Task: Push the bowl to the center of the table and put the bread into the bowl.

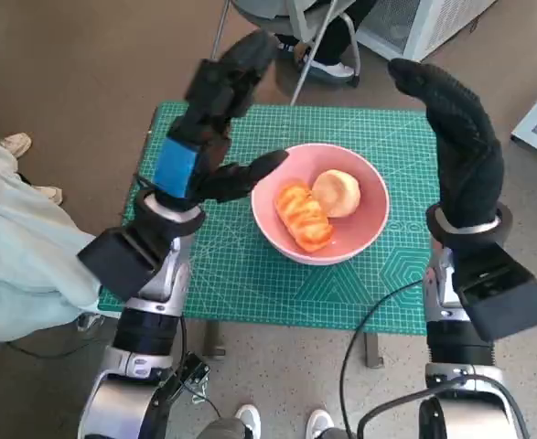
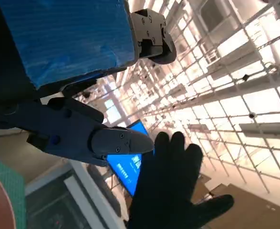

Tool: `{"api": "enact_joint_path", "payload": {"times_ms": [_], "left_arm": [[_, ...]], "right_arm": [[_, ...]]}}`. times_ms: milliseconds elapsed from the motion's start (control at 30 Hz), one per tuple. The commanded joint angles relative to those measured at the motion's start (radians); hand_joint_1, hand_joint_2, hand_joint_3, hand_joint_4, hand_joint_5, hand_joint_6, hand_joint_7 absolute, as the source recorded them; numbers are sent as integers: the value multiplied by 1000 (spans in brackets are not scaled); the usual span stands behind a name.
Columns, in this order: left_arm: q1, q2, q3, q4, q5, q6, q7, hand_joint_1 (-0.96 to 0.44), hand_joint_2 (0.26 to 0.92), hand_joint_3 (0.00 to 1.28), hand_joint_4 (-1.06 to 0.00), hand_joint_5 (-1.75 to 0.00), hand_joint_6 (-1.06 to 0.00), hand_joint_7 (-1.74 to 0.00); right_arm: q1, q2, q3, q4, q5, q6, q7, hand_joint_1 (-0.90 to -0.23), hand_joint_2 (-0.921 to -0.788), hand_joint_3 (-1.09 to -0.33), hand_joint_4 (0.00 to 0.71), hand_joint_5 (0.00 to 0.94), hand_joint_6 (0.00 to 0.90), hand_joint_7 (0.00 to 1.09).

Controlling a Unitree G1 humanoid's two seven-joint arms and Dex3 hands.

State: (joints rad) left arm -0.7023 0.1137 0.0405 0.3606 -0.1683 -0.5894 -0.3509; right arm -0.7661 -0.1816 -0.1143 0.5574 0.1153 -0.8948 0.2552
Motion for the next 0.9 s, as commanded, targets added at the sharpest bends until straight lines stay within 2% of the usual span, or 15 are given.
{"api": "enact_joint_path", "payload": {"times_ms": [33,233,400,900], "left_arm": [[28,5,10,-37,-17,15,0,-422,921,270,-221,-36,1,-691],[43,11,21,-49,-3,15,12,-437,921,267,-215,-34,1,-705],[54,11,24,-58,1,27,21,-437,921,267,-218,-36,1,-717],[76,7,19,-87,-6,48,24,-424,921,269,-227,-42,1,-754]], "right_arm": [[6,6,5,-8,0,27,-8,-583,-921,-782,335,3,30,795],[0,12,8,-10,0,44,-9,-597,-921,-774,335,3,37,779],[-5,15,13,-8,-12,49,-16,-599,-921,-774,336,3,40,770],[-18,19,22,17,-9,51,-12,-581,-921,-781,313,0,35,772]]}}
